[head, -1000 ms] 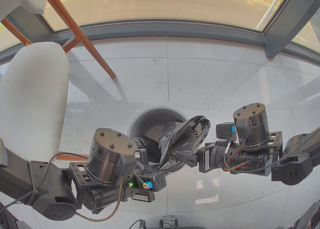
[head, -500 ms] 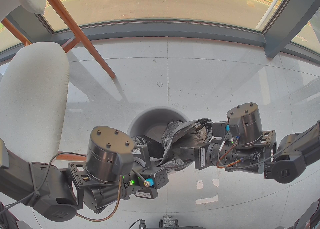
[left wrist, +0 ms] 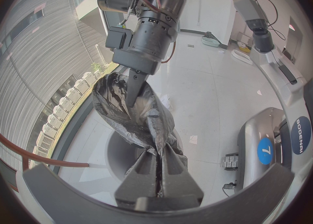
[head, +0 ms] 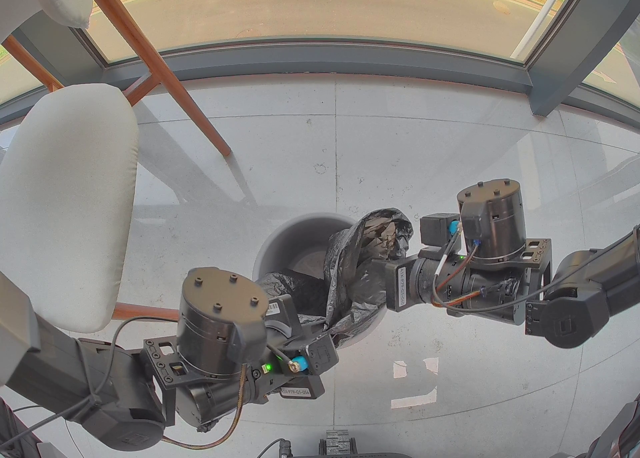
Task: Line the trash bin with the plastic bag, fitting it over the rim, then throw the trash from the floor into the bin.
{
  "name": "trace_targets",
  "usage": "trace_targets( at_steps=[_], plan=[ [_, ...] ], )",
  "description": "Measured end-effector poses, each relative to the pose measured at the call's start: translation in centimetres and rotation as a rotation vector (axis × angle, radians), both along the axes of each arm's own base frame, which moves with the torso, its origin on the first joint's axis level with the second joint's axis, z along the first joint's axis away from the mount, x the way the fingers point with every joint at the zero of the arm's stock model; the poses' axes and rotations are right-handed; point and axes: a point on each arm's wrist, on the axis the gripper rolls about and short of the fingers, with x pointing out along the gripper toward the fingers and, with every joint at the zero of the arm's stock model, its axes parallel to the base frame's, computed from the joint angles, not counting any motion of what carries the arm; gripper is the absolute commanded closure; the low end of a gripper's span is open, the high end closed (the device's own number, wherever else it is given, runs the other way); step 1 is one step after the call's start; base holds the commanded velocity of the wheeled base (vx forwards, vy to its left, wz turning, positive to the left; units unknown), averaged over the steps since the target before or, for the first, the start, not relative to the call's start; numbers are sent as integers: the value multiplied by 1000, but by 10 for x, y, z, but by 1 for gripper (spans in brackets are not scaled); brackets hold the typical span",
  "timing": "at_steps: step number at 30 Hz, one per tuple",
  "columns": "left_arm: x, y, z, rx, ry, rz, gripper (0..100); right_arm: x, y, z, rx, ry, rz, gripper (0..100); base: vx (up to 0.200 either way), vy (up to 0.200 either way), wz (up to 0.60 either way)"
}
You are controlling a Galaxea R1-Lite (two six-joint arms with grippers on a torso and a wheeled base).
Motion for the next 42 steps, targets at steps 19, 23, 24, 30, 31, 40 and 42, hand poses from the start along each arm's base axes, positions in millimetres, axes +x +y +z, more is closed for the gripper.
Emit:
trace_targets(
  at_steps=[19,23,24,30,31,40,42],
  plan=[
    [17,-1,-28,-108,44,91,0,16,-11,-18,2,-20,-11,100,0,0,0],
    [22,4,-31,-99,47,118,0,14,-10,-18,2,-17,-6,100,0,0,0],
    [23,5,-32,-96,49,122,0,14,-10,-18,3,-17,-6,100,0,0,0],
    [25,8,-45,-86,55,134,0,14,-9,-17,7,-20,-3,100,0,0,0],
    [25,8,-46,-96,47,135,0,14,-9,-17,7,-20,-4,100,0,0,0],
    [33,6,-71,-157,-48,125,0,13,-8,-17,8,-21,-6,100,0,0,0],
    [31,11,-82,-112,-27,129,0,13,-7,-16,9,-22,-5,100,0,0,0]
  ],
)
